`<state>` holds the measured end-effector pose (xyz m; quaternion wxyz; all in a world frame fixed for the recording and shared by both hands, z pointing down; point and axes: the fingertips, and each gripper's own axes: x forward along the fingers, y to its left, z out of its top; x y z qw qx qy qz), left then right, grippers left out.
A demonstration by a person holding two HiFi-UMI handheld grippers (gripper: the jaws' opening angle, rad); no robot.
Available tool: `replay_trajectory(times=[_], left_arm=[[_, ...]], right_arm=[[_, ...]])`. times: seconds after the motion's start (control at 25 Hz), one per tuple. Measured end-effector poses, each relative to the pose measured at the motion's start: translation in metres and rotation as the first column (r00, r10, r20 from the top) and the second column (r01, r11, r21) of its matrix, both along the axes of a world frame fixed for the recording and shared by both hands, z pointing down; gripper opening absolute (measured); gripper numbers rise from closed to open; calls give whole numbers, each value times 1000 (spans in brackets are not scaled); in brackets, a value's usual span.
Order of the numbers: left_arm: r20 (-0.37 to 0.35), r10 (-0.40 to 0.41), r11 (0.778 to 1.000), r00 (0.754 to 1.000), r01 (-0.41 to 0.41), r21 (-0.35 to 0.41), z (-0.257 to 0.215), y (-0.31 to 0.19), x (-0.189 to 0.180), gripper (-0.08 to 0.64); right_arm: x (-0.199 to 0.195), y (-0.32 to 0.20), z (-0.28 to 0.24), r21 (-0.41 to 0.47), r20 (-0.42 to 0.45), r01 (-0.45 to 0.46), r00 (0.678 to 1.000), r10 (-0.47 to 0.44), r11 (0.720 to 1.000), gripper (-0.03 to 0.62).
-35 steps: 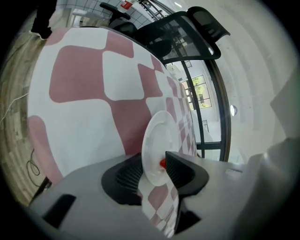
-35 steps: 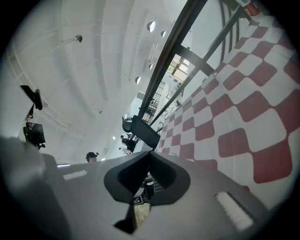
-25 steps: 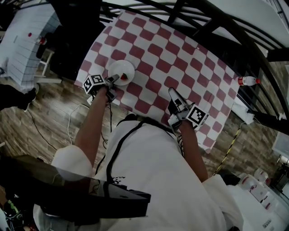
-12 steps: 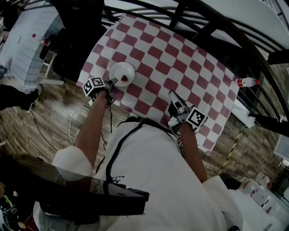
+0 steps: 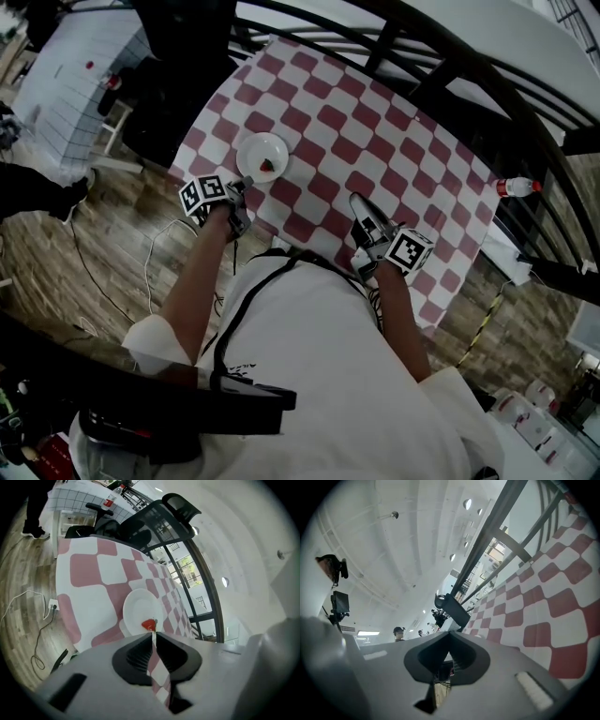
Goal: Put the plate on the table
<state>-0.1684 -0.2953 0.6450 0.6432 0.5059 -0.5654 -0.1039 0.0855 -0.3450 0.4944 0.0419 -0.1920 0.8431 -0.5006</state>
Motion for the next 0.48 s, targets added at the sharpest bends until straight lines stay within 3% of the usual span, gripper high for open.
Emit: replay_trajectory(times=[0.12, 0.48], left_arm=[[9, 15, 999, 1000, -16, 40, -15, 1, 11, 10], [40, 85, 986, 996, -90, 143, -59, -8, 38, 6]], right_arm=[[-1, 1, -10, 8, 18, 6, 1000, -6, 1000, 6], [3, 5, -14, 29, 13, 11, 1000, -11, 1000, 6]])
